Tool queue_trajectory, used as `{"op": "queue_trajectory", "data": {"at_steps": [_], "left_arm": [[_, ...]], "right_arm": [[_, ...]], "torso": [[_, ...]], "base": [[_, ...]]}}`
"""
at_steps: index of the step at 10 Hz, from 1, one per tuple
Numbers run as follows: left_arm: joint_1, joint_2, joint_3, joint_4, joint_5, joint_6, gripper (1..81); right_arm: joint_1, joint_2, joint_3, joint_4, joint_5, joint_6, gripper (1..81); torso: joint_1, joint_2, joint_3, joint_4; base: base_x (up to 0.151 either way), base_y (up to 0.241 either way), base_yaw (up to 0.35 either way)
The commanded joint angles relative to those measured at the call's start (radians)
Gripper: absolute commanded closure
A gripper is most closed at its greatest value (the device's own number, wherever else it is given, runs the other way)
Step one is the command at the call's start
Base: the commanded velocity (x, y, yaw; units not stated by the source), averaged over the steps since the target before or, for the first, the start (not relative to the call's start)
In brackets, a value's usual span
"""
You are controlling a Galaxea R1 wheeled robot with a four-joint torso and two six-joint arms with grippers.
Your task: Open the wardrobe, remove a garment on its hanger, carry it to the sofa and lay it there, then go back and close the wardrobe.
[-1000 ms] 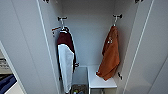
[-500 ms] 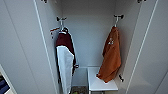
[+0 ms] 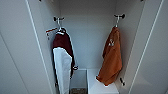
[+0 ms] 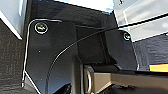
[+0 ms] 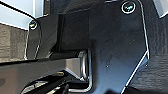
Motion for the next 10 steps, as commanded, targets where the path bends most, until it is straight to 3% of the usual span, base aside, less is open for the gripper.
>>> {"op": "queue_trajectory", "data": {"at_steps": [1,10], "left_arm": [[-0.030,0.002,0.003,0.016,0.033,0.007,1.0],[-0.030,0.002,0.003,0.016,0.030,0.007,1.0]], "right_arm": [[0.037,-0.002,0.002,0.007,-0.054,-0.005,1.0],[0.037,-0.002,0.002,0.007,-0.054,-0.008,1.0]], "torso": [[0.000,0.000,0.000,0.000],[-0.002,-0.001,0.000,0.000]], "base": [[0.078,-0.082,0.000],[0.033,-0.008,0.000]]}}
